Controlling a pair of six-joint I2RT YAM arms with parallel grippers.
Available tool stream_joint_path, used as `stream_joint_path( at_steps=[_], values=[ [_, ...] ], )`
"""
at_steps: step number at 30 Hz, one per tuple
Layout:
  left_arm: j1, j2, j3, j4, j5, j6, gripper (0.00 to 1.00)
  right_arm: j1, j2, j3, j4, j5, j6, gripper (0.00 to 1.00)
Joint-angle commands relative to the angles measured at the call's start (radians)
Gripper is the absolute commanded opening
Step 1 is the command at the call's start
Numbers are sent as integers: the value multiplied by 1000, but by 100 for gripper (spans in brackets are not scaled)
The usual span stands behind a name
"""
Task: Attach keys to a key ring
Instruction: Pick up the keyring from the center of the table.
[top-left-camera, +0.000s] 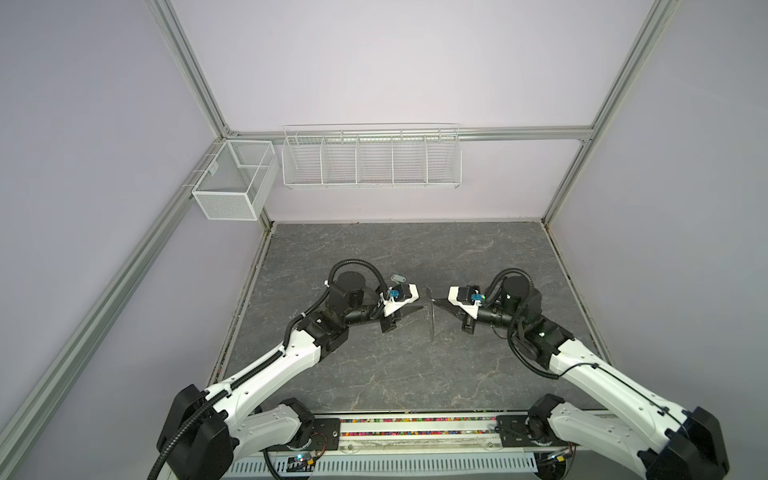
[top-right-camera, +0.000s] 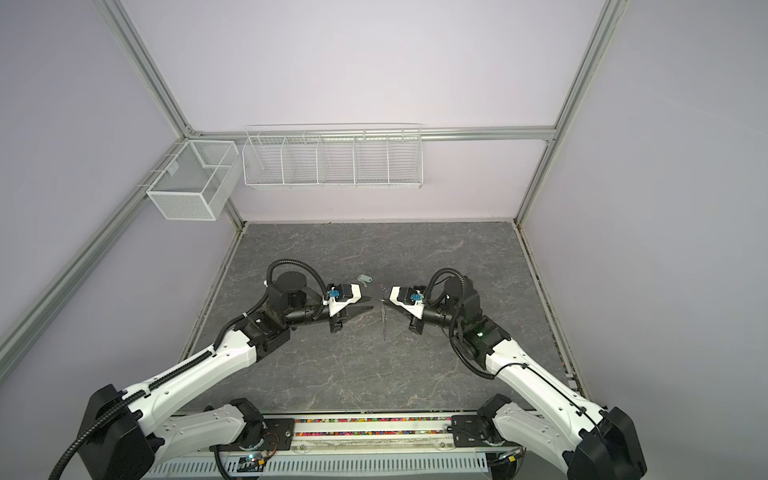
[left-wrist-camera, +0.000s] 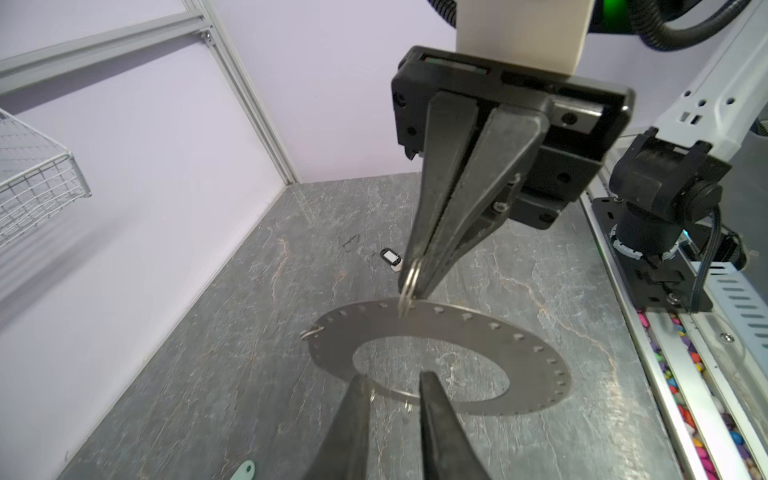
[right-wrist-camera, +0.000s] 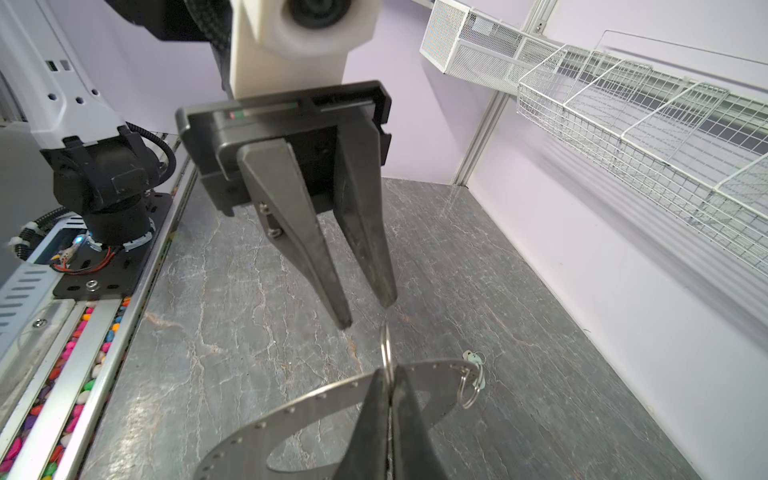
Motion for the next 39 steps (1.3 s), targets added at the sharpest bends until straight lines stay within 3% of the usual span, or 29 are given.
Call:
stream_joint_path(
  at_steps=[1, 12, 18, 29, 31, 35, 39],
  values=[
    [3, 15, -21, 232, 104, -80, 20, -5, 4, 10, 79, -60, 54, 7],
    [3, 61, -33, 351, 178, -130, 20, -5, -8, 21, 82, -78, 75, 7],
    [3, 67, -23, 333, 186, -123, 12, -7, -17, 19, 82, -79, 78, 7],
    [-6, 70, -9, 261, 181, -83, 15, -6, -23, 21, 85, -78, 78, 7],
    [-7, 72, -5, 255, 179, -77, 13, -8, -25, 20, 85, -80, 78, 7],
    [-9, 77, 9, 248, 178, -67, 0, -6, -19, 23, 69, -86, 70, 7],
    [-16, 78, 39, 207, 178, -46, 0, -8, -14, 29, 41, -74, 55, 10]
  ],
)
